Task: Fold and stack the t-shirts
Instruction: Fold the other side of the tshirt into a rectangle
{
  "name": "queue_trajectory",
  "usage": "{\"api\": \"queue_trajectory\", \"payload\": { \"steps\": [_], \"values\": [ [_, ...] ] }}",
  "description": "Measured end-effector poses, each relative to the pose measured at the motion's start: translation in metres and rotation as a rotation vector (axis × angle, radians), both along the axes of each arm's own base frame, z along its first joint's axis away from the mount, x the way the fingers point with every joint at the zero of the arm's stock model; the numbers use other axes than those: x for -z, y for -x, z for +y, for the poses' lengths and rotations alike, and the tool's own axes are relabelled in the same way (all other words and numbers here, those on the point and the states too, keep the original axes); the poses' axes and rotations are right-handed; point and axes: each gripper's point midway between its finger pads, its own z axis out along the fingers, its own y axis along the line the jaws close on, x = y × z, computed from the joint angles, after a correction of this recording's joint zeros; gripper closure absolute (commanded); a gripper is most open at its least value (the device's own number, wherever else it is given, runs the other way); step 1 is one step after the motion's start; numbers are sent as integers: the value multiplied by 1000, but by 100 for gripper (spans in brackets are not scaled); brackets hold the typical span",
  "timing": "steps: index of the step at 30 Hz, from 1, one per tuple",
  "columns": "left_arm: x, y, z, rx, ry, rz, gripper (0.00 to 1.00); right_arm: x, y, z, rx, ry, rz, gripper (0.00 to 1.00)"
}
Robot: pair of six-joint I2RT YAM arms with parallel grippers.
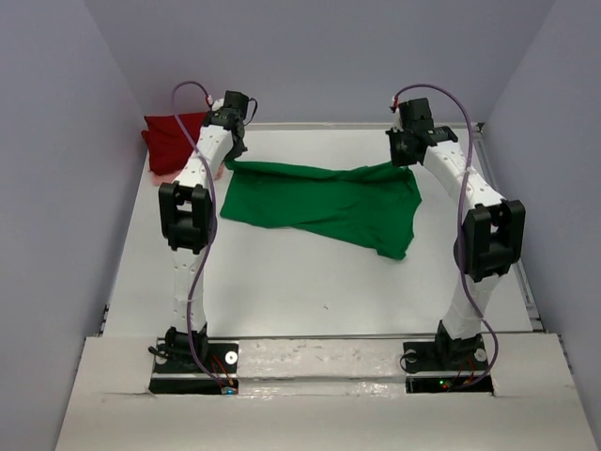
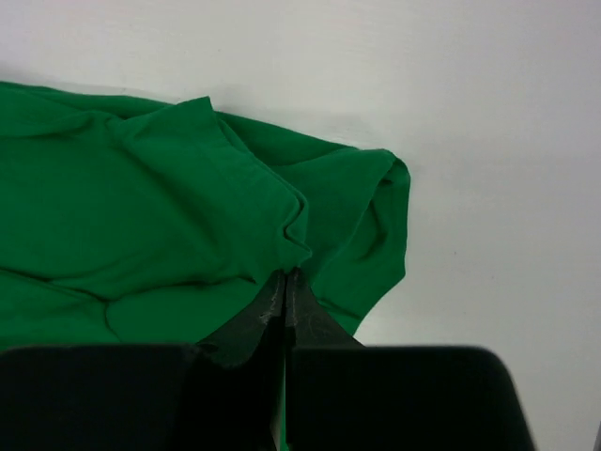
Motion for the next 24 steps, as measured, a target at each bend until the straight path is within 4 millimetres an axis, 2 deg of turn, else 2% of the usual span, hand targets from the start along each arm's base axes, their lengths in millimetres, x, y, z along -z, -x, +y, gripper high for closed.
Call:
{"api": "queue_trajectory", "payload": {
  "steps": [5, 12, 17, 21, 22, 23, 24],
  "values": [
    [2, 6, 9, -30, -18, 24, 100, -9, 20, 1, 25, 5, -8, 100],
    [6, 13, 13, -49, -34, 49, 100, -11, 48, -11, 128, 23, 3, 100],
    [25, 26, 17, -62, -50, 109, 99, 3, 67, -7, 145, 39, 45, 100],
    [44, 40, 19, -78, -54, 163, 96, 25, 86, -6, 165, 51, 109, 100],
    [47, 43, 20, -84, -54, 174, 96, 28, 89, -7, 175, 55, 122, 91],
    [51, 48, 20, -89, -54, 187, 96, 32, 93, -9, 189, 59, 136, 76],
    [54, 52, 21, -92, -53, 195, 95, 35, 96, -10, 202, 57, 141, 72]
  ]
}}
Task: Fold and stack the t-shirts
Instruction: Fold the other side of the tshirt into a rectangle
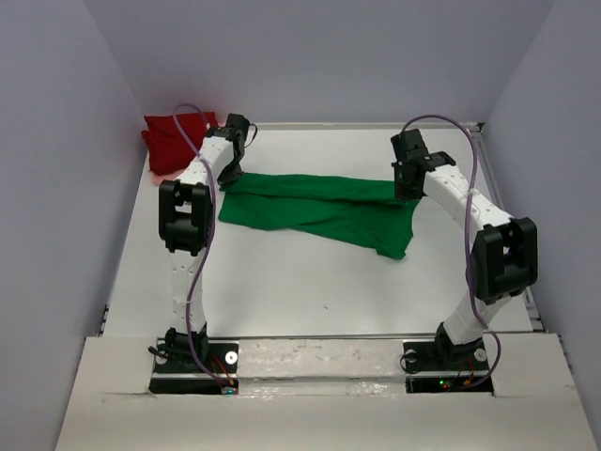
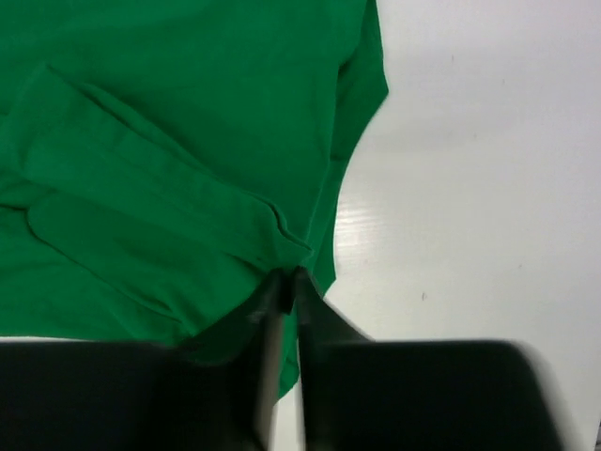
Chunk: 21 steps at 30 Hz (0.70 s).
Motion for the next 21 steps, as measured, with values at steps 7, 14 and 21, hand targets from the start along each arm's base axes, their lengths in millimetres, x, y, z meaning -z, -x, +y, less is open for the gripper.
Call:
{"api": "queue_trajectory", "payload": {
  "steps": [7, 14, 21],
  "values": [
    [-7, 33, 6, -36, -2, 25, 93, -3, 26, -13, 83, 13, 6, 63],
    [-53, 39, 12, -74, -23, -70, 92, -24, 33, -19, 116, 3, -59, 64],
    [-61, 49, 6, -84, -25, -65, 92, -14, 28, -16, 109, 0, -41, 64]
  ]
}}
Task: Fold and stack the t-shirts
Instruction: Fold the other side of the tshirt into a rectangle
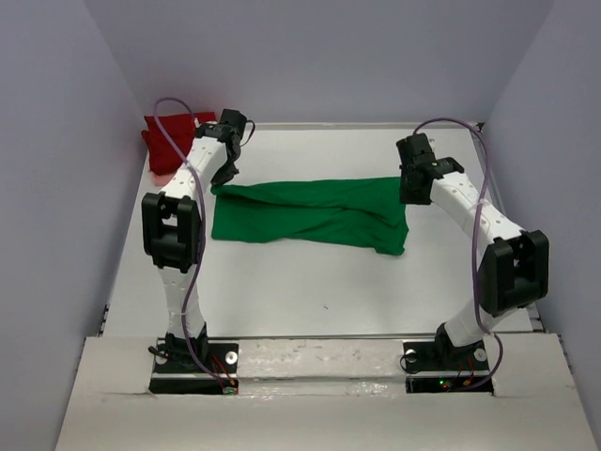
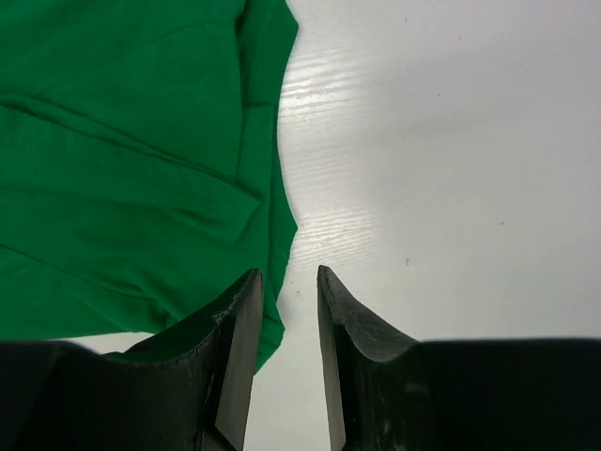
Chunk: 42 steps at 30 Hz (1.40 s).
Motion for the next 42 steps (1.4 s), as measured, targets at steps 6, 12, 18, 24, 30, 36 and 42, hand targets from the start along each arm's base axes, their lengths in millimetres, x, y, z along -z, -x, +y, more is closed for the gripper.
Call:
{"api": "queue_trajectory", "payload": {
  "steps": [6, 12, 18, 24, 30, 36, 42],
  "values": [
    [28, 23, 1, -13, -13, 85, 92, 9, -3, 3, -13, -1, 27, 64],
    [40, 35, 3, -47, -12, 119, 91, -10, -17, 7, -25, -13, -30, 64],
    [38, 36, 8, -87, -33, 111, 72, -13, -19, 8, -39, -14, -39, 64],
    [41, 34, 18, -115, -59, 121, 6, -13, -20, 10, -56, -18, -36, 65],
    [43, 24, 21, -118, -56, 81, 2, -13, -21, 12, -73, -21, -38, 65],
    [37, 20, 27, -120, -89, 55, 38, -14, -25, 16, -87, -35, -50, 100],
    [18, 3, 5, -9, 26, -34, 100, -2, -30, 23, -100, -57, -35, 100]
  ]
}}
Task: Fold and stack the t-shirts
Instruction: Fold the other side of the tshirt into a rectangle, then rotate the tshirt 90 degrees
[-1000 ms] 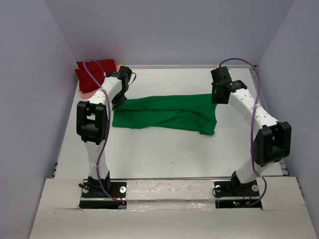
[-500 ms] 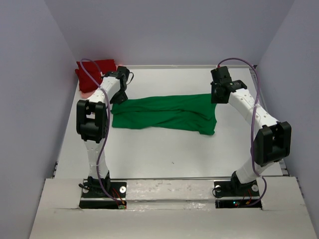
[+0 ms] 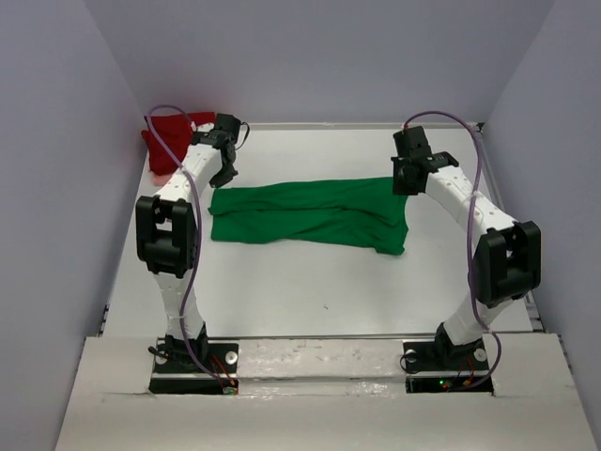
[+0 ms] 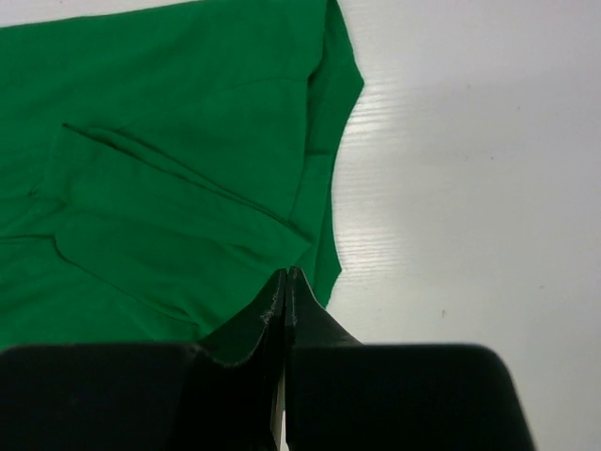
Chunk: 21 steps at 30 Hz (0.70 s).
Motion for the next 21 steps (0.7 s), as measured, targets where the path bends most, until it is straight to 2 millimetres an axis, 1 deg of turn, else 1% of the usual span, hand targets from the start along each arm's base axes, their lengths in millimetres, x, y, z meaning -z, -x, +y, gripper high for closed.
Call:
{"api": "queue_trajectory", "payload": {
  "steps": [2, 4, 8, 11, 16, 21],
  "values": [
    [-4, -8, -13, 48, 62, -28, 100, 8, -3, 4, -10, -12, 12, 100],
    [-1, -12, -21, 76, 97, -28, 100, 18, -6, 8, -18, -25, 28, 100],
    [16, -16, -35, 133, 150, 7, 100, 38, -9, 14, -29, -35, 72, 100],
    [27, -18, -41, 168, 170, 38, 100, 52, -8, 18, -32, -51, 107, 100],
    [35, -26, -49, 214, 193, 55, 100, 69, -2, 25, -35, -93, 134, 100],
    [50, -26, -54, 239, 208, 98, 100, 93, 17, 26, -35, -116, 200, 100]
  ]
}}
